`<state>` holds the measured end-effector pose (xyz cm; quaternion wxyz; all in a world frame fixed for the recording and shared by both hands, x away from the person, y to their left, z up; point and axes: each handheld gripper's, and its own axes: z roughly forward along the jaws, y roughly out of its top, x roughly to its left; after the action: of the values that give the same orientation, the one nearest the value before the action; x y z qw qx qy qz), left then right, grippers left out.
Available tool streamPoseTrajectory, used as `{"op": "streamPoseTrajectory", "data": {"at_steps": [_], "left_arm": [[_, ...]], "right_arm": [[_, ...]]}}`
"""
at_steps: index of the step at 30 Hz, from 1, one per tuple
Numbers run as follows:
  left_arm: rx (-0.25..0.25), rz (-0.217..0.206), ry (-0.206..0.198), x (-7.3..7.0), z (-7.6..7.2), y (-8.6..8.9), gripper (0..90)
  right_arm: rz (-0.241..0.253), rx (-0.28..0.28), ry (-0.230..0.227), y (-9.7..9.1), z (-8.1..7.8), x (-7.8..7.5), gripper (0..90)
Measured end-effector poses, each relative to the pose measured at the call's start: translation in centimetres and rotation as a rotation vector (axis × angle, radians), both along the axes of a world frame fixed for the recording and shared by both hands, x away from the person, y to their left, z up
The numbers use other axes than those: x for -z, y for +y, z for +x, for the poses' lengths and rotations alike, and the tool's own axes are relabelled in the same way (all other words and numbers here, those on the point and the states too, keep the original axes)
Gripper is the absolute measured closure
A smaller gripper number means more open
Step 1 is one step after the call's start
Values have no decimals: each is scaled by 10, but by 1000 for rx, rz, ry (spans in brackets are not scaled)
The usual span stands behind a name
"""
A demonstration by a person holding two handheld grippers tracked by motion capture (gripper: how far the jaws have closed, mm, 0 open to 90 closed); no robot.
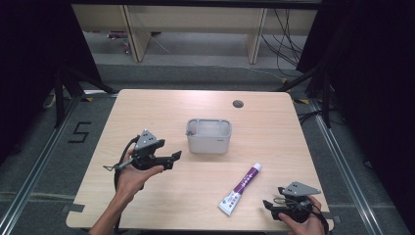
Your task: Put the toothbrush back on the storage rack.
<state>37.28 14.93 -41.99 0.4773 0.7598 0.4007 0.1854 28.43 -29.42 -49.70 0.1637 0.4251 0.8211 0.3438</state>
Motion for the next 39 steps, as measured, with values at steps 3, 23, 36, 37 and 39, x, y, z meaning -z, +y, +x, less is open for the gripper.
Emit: {"op": "streamPoseTrajectory", "data": {"at_steps": [3,23,36,37,39], "left_arm": [[7,-1,-3,2,-3,1,240],[22,28,-2,19,-25,9,228],[44,36,12,33,-45,21,223],[44,35,14,34,-47,22,222],[38,44,20,36,-50,24,221]], "right_arm": [[-1,2,0,0,0,0,263],[-1,4,-1,0,0,0,262],[-3,7,0,1,0,0,263],[-3,6,-1,0,0,0,263],[4,12,11,1,-1,1,263]]}}
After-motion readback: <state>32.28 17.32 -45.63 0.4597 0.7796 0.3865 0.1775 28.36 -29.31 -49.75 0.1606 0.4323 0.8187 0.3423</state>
